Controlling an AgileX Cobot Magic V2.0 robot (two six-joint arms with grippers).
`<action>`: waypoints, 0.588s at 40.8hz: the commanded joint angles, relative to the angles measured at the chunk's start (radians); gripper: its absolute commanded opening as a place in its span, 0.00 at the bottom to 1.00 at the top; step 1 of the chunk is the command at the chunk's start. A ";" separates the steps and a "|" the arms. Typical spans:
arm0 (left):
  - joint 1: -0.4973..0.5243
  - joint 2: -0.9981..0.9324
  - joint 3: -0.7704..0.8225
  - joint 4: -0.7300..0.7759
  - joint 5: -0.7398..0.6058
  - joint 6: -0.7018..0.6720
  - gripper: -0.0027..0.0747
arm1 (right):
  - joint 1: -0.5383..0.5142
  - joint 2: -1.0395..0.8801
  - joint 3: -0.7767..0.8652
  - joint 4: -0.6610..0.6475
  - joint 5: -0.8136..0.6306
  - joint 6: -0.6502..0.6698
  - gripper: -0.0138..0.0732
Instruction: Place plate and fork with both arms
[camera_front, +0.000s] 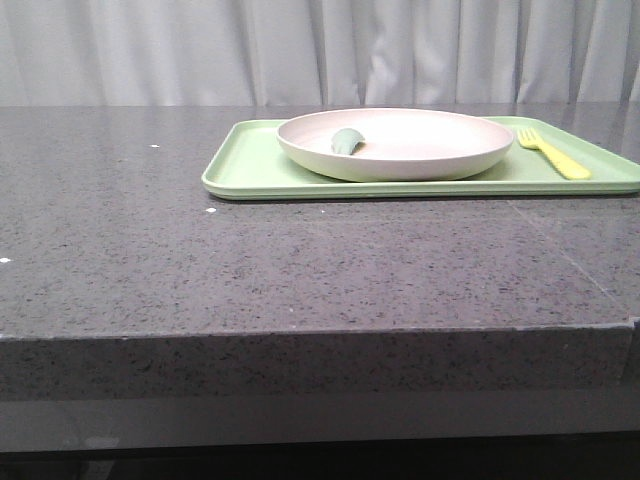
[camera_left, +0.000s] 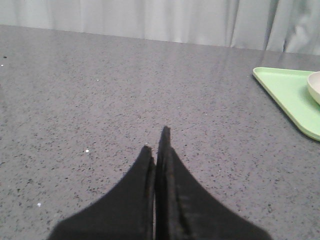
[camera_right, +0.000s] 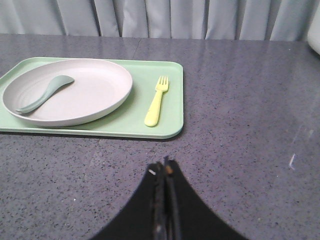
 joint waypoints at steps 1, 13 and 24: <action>0.008 -0.045 0.020 -0.002 -0.087 0.000 0.01 | -0.005 0.011 -0.022 -0.015 -0.090 -0.007 0.02; 0.010 -0.111 0.136 -0.002 -0.178 0.000 0.01 | -0.005 0.011 -0.022 -0.015 -0.090 -0.007 0.02; 0.010 -0.111 0.182 -0.002 -0.229 0.000 0.01 | -0.005 0.011 -0.022 -0.015 -0.090 -0.007 0.02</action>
